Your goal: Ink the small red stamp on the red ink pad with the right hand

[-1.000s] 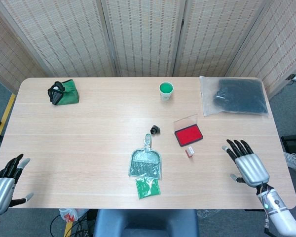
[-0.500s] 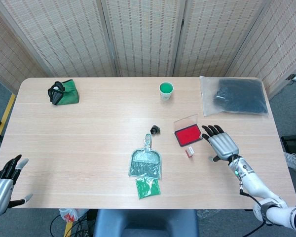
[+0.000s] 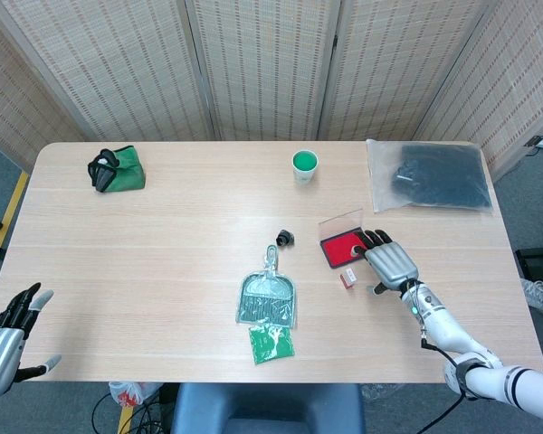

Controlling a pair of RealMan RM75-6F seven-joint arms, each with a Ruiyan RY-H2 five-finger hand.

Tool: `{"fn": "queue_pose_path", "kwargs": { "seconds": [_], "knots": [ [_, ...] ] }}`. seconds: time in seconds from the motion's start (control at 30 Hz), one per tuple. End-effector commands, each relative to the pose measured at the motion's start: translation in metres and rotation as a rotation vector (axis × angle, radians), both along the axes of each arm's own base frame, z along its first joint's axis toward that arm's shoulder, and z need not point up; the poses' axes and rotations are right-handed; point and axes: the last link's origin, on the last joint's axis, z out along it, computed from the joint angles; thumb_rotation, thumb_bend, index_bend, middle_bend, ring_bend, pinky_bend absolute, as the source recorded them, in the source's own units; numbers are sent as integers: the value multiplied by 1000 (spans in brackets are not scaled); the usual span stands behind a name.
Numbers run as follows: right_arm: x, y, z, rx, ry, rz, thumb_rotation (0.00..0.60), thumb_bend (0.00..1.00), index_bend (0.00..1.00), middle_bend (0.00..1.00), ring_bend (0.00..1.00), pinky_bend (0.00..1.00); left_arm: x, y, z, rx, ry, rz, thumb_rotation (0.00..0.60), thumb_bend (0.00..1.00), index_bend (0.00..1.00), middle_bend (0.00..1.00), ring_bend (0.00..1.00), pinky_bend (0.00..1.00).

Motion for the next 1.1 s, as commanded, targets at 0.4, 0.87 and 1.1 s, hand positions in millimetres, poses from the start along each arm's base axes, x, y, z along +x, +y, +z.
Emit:
{"fn": "queue_pose_path", "kwargs": {
  "seconds": [0.4,0.87,1.1],
  "knots": [
    [8,-6,-21,-4,4,54,600,184,341,57,0,0,6,-4,1,4,-25,-28,600,175,95,0,2,259],
    [8,-13,-38,-1,32,57,600,201,467,101,0,0,8,-6,4,9,-40,-44,600,175,91,0,2,259],
    [11,-15,-37,-20,44,74,600,202,621,213,4,0,8,-6,5,16,-52,-59,600,175,84,0,2,259]
  ]
}}
